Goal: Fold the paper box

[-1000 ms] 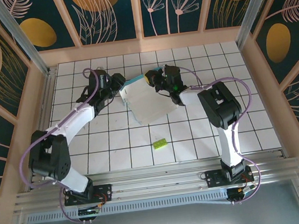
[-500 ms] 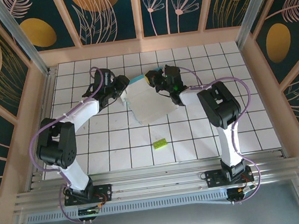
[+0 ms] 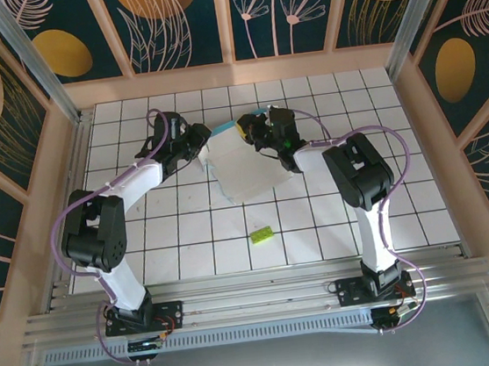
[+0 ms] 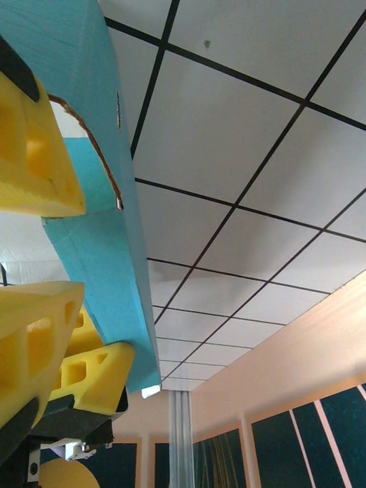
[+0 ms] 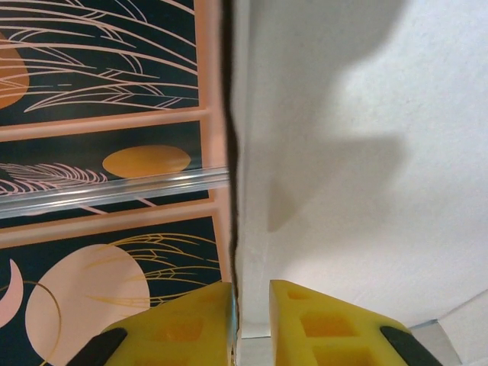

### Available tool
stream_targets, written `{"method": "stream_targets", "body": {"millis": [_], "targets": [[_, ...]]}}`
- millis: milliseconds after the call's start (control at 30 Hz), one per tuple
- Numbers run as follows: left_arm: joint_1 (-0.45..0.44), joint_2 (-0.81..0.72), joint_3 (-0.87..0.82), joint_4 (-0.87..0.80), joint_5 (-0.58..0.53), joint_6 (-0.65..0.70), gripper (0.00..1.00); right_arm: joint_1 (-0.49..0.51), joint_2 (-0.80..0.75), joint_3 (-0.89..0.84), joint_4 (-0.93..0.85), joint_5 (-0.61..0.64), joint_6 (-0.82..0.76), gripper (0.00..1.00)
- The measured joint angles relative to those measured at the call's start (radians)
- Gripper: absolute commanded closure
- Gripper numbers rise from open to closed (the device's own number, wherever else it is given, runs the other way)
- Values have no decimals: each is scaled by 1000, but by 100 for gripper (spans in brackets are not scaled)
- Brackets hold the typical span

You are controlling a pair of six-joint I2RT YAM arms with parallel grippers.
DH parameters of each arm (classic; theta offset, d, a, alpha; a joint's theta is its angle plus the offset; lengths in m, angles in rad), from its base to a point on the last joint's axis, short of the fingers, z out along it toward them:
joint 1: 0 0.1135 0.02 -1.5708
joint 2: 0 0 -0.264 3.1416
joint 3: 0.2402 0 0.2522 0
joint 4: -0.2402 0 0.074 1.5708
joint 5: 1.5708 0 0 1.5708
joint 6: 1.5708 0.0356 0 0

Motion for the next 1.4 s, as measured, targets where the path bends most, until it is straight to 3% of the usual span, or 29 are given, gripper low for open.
{"method": "stream_targets", "body": {"millis": [200,333,700,1100,1200,1400], "targets": [[2,3,-1,5,10,-1,72,1,4,4,8,1,14,95],[3,3,-10,20,10,-3,63,2,18,19,13,1,18,95],[11,6,-18,39,14,-2,68,5,19,32,-5,5,9,95],[12,-7,-15,-15,-46,47,62,16,19,54,-42,12,-40,95],[12,-6,-15,-10,-35,46,63,15,19,54,-48,16,-45,95],[15,28,-12,19,13,24,76,15,19,54,-55,29,-44,95]]}}
